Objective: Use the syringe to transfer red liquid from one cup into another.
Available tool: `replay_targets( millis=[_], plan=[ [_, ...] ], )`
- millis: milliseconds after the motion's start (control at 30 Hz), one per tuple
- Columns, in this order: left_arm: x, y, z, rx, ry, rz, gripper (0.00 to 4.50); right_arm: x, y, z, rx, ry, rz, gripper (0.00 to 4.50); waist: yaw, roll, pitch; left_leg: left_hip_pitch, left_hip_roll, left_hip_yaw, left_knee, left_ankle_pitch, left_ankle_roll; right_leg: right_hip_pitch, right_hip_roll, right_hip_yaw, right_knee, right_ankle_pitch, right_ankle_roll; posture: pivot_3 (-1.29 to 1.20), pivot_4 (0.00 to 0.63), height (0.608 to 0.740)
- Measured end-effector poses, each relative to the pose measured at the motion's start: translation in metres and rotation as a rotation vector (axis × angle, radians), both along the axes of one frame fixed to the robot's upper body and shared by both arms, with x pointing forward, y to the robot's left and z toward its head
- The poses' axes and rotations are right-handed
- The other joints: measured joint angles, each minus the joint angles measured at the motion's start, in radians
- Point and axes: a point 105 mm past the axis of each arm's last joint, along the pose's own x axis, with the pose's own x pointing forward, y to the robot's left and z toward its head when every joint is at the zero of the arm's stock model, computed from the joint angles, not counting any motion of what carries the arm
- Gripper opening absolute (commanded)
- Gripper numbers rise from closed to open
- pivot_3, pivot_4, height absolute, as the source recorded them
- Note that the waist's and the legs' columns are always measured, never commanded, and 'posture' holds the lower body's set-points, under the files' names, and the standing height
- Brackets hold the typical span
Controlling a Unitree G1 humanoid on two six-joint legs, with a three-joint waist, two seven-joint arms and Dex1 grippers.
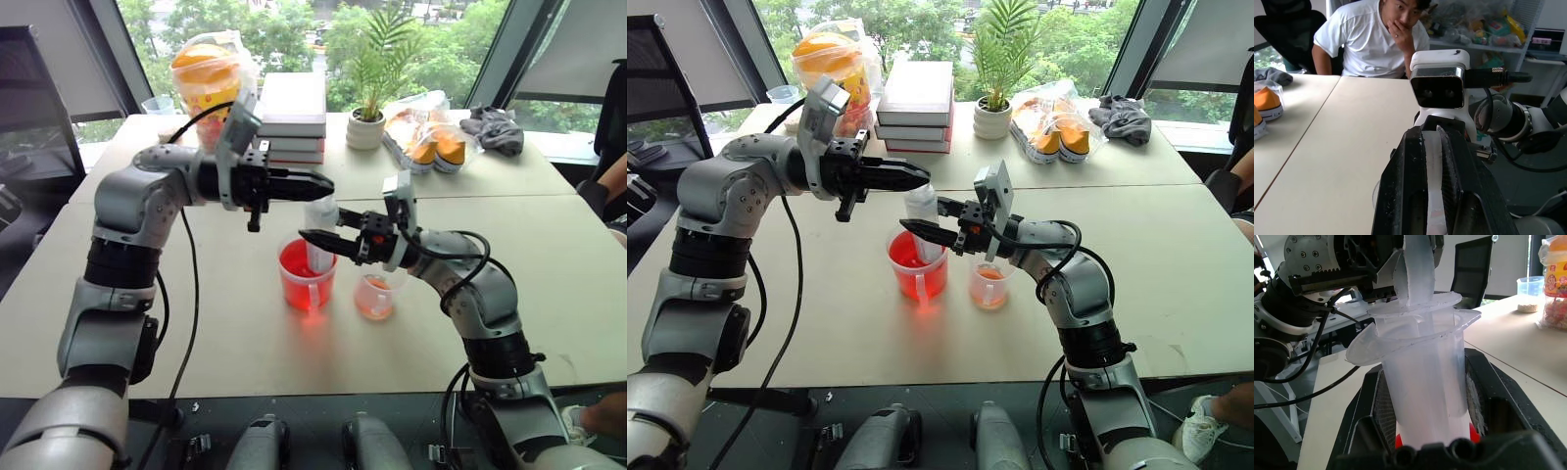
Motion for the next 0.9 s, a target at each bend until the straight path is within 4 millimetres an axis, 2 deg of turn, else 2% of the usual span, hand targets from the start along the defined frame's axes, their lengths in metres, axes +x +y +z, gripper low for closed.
replay_targets(
  millis=[200, 467, 900],
  plan=[
    [0.001, 0.000, 0.001, 0.006, -0.011, 0.005, 0.08, 0.000, 0.001, 0.000, 0.003, 0.015, 0.003, 1.59, 0.000, 0.000, 0.000, 0.000, 0.000, 0.000, 0.000, 0.000, 0.000, 0.000, 0.000, 0.000, 0.000, 0.000, 0.000, 0.00, 0.150, 0.740],
    [0.006, -0.001, 0.018, 0.000, -0.045, 0.003, 0.08, 0.002, 0.002, 0.013, 0.026, 0.004, 0.006, 1.59, 0.001, 0.000, 0.000, 0.000, 0.000, 0.000, 0.000, 0.000, 0.000, 0.000, 0.000, 0.000, 0.000, 0.000, 0.000, 0.00, 0.150, 0.740],
    [0.009, 0.001, 0.021, 0.005, -0.063, 0.008, 0.08, 0.003, 0.003, 0.009, 0.028, 0.021, 0.002, 1.59, 0.000, 0.000, 0.000, 0.000, 0.000, 0.000, 0.000, 0.000, 0.000, 0.000, 0.000, 0.000, 0.000, 0.000, 0.000, 0.00, 0.150, 0.740]
  ],
)
